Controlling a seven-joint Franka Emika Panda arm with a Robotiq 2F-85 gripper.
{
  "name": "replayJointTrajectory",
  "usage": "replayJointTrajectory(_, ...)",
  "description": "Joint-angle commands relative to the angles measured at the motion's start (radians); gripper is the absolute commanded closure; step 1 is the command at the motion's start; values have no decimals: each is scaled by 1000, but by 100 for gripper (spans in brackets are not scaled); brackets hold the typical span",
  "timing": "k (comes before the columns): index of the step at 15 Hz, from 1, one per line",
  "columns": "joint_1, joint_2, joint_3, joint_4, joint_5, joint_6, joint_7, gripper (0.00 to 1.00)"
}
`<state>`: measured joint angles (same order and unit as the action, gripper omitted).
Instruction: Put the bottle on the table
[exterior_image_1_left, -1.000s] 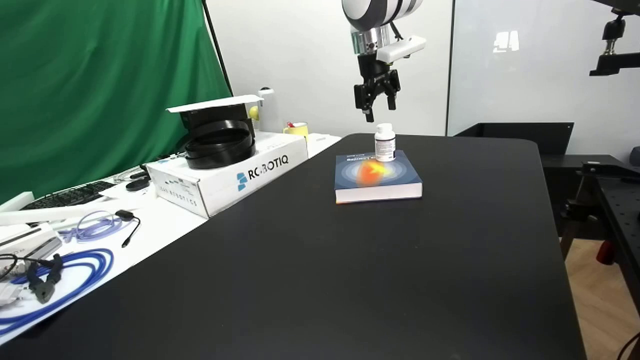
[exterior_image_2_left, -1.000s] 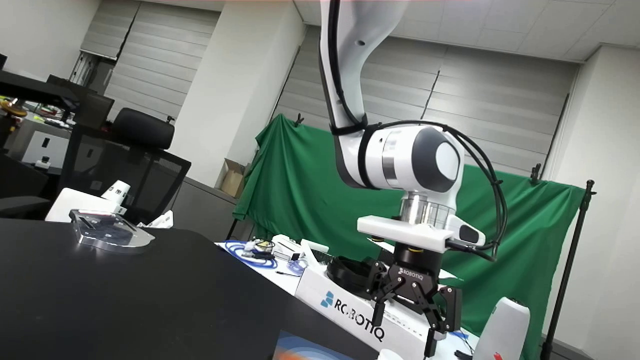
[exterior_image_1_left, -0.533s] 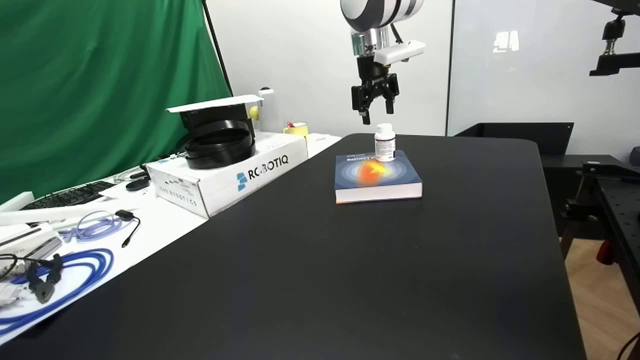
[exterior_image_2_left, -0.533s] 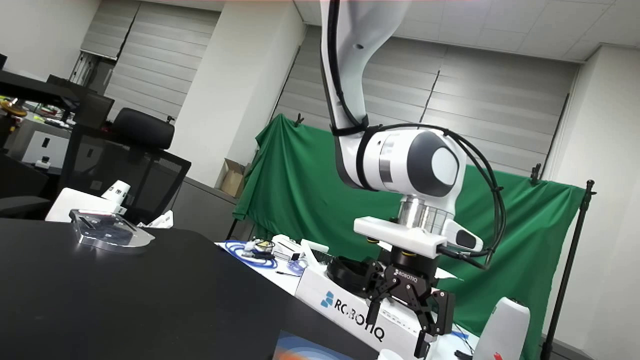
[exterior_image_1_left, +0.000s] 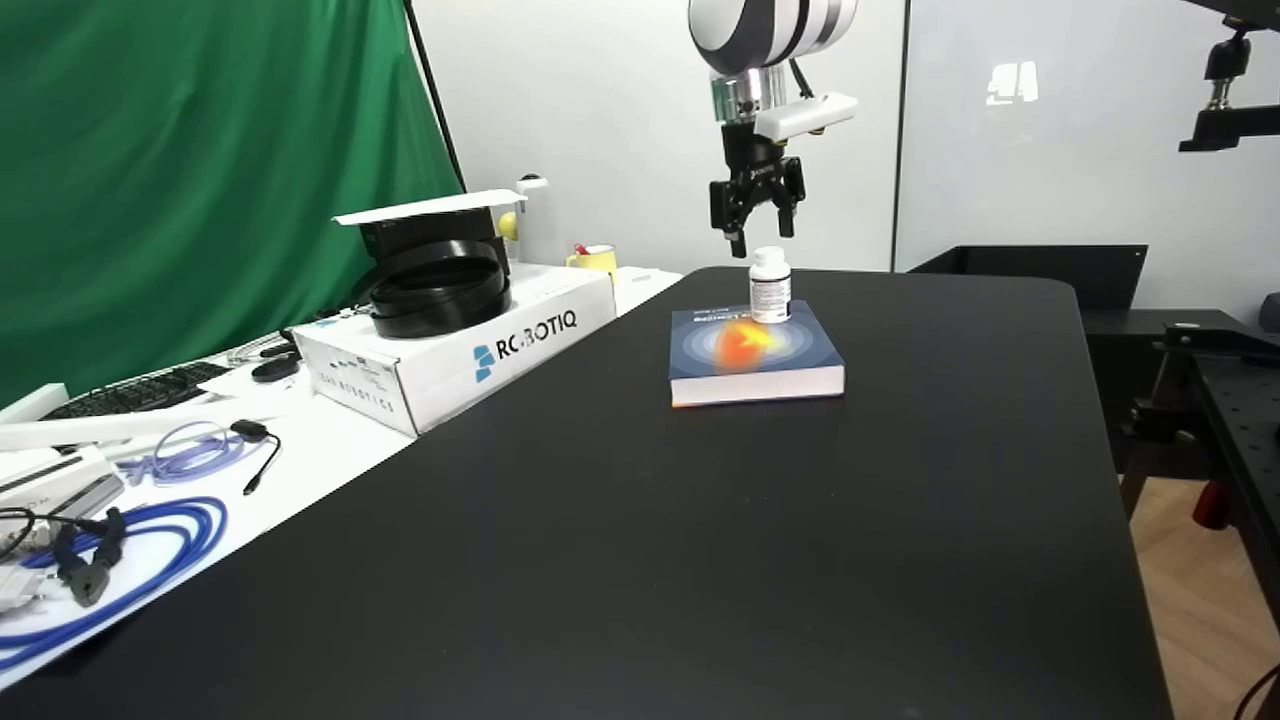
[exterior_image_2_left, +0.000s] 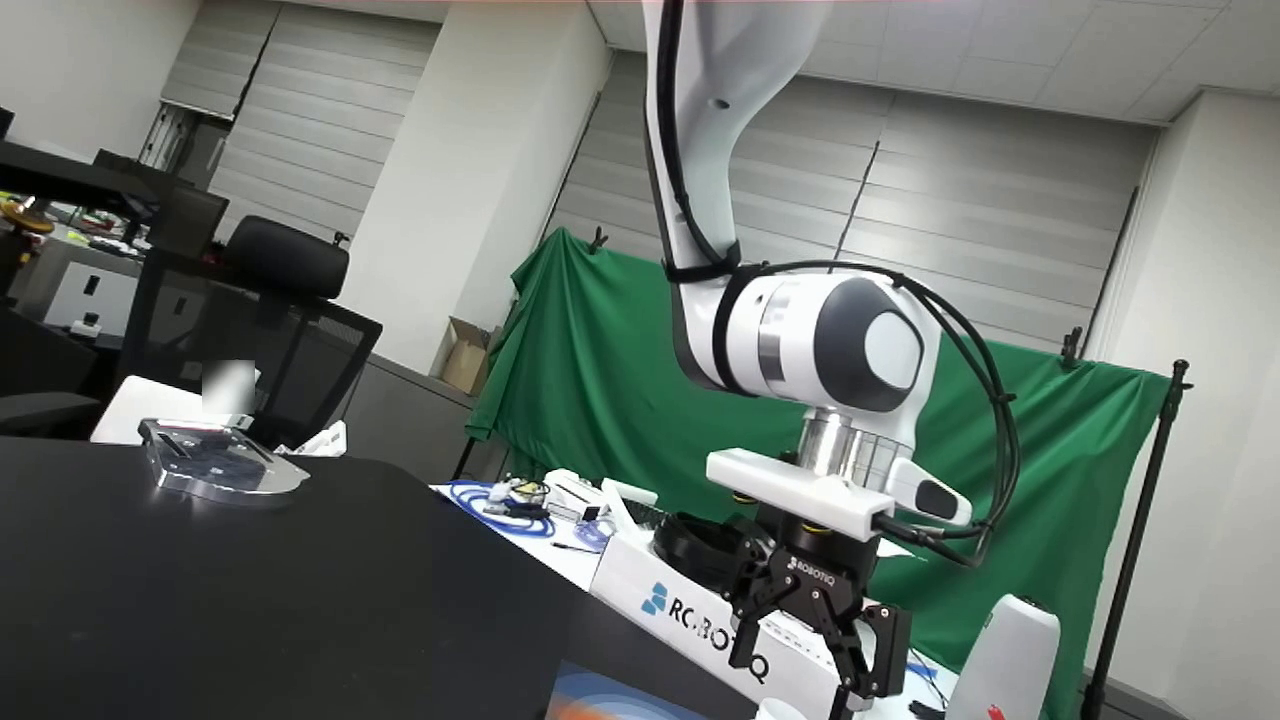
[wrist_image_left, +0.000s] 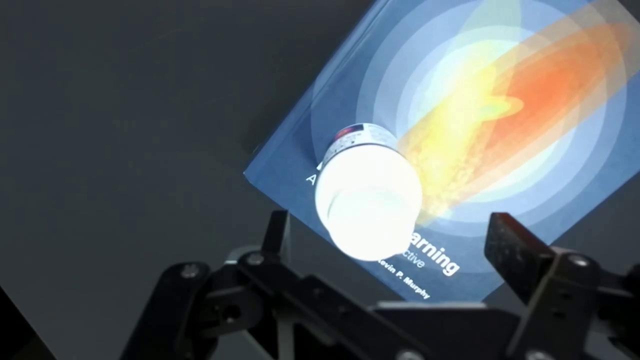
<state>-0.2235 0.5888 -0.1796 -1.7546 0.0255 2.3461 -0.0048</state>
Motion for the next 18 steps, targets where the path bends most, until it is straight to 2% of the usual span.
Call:
replayJointTrajectory(1,-17,6,11,-7,10,20,-3,0)
replayJointTrajectory(2,-19,8,11,-11,14,32,1,25)
replayJointTrajectory(3,-18,11,11,-13,14,40,3,26)
replayJointTrajectory(10,-22,7,11,-21,27,32,2,75)
replayJointTrajectory(12,-21,-15,2,-15,19,34,3,81)
replayJointTrajectory(18,-45,-61,-56,40,-27,47,3,81)
